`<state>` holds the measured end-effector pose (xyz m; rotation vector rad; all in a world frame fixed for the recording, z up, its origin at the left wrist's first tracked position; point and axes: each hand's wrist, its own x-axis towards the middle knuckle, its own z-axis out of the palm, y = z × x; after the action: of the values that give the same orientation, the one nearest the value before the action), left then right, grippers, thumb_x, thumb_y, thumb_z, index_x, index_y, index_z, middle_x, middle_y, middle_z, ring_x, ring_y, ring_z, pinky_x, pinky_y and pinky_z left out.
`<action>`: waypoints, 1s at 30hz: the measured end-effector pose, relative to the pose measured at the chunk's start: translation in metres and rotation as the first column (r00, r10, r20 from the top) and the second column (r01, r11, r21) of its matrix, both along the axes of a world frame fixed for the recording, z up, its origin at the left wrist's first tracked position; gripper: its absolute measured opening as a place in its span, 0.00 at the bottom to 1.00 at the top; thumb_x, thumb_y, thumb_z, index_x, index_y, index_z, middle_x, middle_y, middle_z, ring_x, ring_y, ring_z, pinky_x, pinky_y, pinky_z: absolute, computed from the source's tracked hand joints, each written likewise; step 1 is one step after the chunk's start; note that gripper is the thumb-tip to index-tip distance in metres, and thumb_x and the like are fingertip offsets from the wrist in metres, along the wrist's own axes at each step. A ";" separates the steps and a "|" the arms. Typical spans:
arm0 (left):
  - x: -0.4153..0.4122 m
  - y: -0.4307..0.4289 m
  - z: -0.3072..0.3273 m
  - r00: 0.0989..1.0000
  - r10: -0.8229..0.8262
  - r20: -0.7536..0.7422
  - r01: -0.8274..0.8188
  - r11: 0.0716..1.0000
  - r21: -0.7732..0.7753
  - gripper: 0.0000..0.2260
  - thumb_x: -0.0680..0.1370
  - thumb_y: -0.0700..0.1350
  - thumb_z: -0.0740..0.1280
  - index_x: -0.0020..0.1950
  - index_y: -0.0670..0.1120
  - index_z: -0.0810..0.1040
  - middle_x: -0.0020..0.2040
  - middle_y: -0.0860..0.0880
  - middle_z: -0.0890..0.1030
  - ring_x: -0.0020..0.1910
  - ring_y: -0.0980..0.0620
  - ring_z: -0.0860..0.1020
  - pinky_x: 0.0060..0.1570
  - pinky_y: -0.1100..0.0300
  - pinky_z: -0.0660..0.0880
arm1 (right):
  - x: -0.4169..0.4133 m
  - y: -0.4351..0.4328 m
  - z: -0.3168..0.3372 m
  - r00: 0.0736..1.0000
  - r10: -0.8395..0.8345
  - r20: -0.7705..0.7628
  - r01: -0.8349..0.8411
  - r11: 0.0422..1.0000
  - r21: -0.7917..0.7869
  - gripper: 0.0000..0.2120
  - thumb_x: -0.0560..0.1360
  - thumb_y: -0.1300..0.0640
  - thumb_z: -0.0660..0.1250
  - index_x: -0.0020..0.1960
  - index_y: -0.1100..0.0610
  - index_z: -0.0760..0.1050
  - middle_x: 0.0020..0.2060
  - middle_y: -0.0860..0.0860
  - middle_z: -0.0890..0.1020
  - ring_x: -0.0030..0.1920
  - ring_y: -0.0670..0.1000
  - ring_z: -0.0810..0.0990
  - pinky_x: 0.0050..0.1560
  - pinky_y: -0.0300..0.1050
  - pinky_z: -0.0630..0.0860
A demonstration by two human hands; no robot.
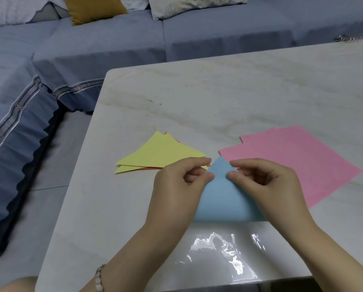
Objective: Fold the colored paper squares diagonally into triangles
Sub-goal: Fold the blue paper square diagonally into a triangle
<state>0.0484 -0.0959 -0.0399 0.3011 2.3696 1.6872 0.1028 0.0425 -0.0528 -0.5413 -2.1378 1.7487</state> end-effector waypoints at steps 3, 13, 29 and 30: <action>0.002 0.000 0.001 1.000 0.010 0.024 -0.011 1.000 0.029 0.12 0.71 0.39 0.72 0.38 0.58 0.81 0.34 0.64 0.81 0.34 0.66 0.77 0.37 0.78 0.69 | 0.001 0.001 0.001 1.000 0.007 0.006 -0.007 1.000 0.014 0.12 0.66 0.63 0.74 0.37 0.46 0.80 0.30 0.40 0.82 0.30 0.40 0.75 0.34 0.25 0.70; 0.004 -0.001 0.002 0.999 -0.039 -0.008 0.039 0.999 -0.024 0.09 0.72 0.39 0.70 0.46 0.53 0.82 0.43 0.63 0.80 0.40 0.70 0.77 0.41 0.80 0.68 | 0.003 0.001 0.004 0.998 0.067 0.003 -0.067 0.997 0.036 0.13 0.68 0.63 0.72 0.37 0.44 0.80 0.35 0.31 0.82 0.37 0.33 0.79 0.39 0.23 0.71; 0.007 0.001 -0.005 0.998 -0.056 0.019 0.057 0.997 -0.048 0.09 0.72 0.39 0.71 0.48 0.51 0.83 0.41 0.64 0.80 0.38 0.71 0.77 0.39 0.80 0.68 | 0.004 0.008 0.005 0.987 0.151 0.050 -0.153 0.987 0.044 0.14 0.70 0.65 0.70 0.38 0.45 0.80 0.32 0.31 0.81 0.36 0.33 0.79 0.38 0.23 0.70; 0.006 0.000 -0.006 0.998 -0.055 0.020 0.055 0.997 -0.047 0.08 0.72 0.39 0.71 0.47 0.51 0.83 0.41 0.63 0.80 0.39 0.71 0.77 0.39 0.80 0.68 | 0.005 0.008 0.005 0.987 0.153 0.050 -0.155 0.987 0.040 0.14 0.70 0.65 0.70 0.38 0.45 0.80 0.32 0.31 0.81 0.36 0.34 0.79 0.37 0.23 0.71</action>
<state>0.0546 -0.0954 -0.0455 0.3382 2.3618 1.6008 0.1076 0.0507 -0.0482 -0.4188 -2.3003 1.7798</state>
